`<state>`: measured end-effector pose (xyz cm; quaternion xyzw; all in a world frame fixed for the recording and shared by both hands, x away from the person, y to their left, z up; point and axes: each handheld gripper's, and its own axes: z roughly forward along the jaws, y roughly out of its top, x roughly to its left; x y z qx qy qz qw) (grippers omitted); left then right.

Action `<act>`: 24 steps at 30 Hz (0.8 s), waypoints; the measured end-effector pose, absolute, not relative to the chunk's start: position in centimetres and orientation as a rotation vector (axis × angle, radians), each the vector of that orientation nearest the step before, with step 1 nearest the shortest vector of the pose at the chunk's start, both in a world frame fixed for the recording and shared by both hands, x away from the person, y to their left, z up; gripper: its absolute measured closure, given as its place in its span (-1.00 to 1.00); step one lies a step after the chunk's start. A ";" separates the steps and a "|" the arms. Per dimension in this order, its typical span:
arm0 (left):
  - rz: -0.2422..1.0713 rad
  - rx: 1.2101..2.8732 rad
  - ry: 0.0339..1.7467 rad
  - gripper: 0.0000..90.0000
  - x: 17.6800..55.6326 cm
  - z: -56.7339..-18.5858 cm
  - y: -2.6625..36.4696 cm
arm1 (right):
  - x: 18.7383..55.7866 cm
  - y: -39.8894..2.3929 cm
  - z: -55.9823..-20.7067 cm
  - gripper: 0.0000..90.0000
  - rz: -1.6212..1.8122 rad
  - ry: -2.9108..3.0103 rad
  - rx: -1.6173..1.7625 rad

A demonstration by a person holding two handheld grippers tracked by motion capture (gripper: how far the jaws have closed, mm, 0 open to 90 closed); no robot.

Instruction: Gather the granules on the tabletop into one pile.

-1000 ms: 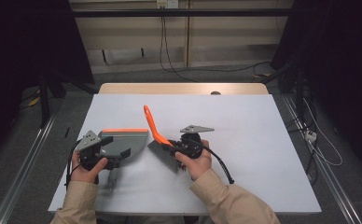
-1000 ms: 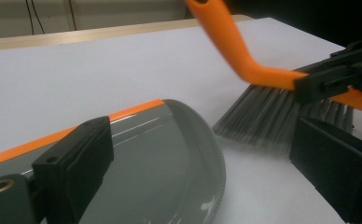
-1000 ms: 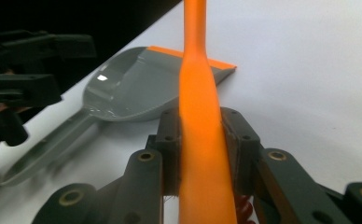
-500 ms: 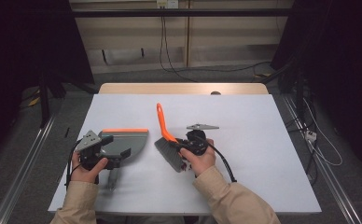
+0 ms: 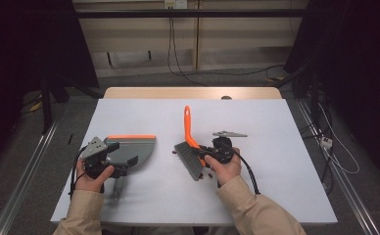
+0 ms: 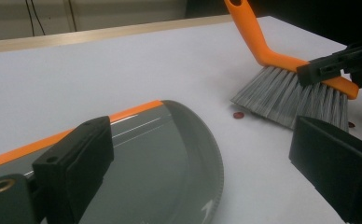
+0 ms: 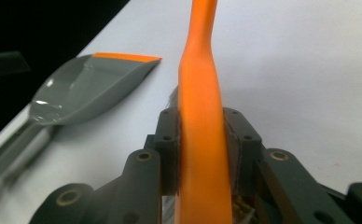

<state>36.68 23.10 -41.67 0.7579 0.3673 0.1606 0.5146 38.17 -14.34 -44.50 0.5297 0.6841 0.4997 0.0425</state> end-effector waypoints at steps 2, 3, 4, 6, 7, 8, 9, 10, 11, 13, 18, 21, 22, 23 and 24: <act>0.385 1.820 0.884 -0.86 36.7 -41.7 23.1 | 38.3 -14.1 -44.4 0.57 1.568 2.087 1.630; 0.384 1.820 0.884 -0.86 36.7 -41.7 23.0 | 38.4 -13.9 -44.3 0.57 1.571 2.094 1.623; 0.384 1.820 0.883 -0.86 36.7 -41.7 23.0 | 38.4 -13.7 -44.1 0.57 1.576 2.104 1.609; 0.383 1.820 0.882 -0.86 36.8 -41.7 23.1 | 38.5 -13.0 -43.6 0.58 1.609 2.114 1.594; 0.384 1.820 0.883 -0.86 36.8 -41.7 23.1 | 38.5 -12.6 -43.4 0.58 1.621 2.124 1.584; 0.382 1.819 0.884 -0.86 36.8 -41.7 23.1 | 38.5 -12.1 -43.2 0.58 1.633 2.136 1.568; 0.382 1.820 0.884 -0.86 36.8 -41.7 23.1 | 38.6 -11.5 -43.1 0.58 1.640 2.148 1.552; 0.380 1.819 0.885 -0.86 36.8 -41.7 23.1 | 38.7 -11.0 -43.0 0.58 1.636 2.161 1.539; 0.380 1.816 0.885 -0.86 36.9 -41.7 23.1 | 38.9 -10.4 -43.0 0.58 1.633 2.169 1.525; 0.380 1.811 0.888 -0.86 36.9 -41.7 23.2 | 39.5 -9.3 -43.3 0.58 1.587 2.200 1.522; 0.380 1.811 0.885 -0.86 36.9 -41.7 23.3 | 40.9 -8.9 -44.0 0.57 1.523 2.205 1.566; 0.382 1.813 0.885 -0.86 36.9 -41.7 23.3 | 41.0 -9.5 -44.0 0.56 1.480 2.217 1.573; 0.382 1.813 0.884 -0.86 36.9 -41.7 23.3 | 41.0 -9.8 -44.0 0.56 1.472 2.215 1.571; 0.382 1.813 0.885 -0.86 36.8 -41.6 23.3 | 41.0 -10.0 -43.9 0.56 1.465 2.213 1.572; 0.385 1.813 0.884 -0.86 36.8 -41.6 23.3 | 40.9 -10.4 -43.9 0.56 1.458 2.207 1.574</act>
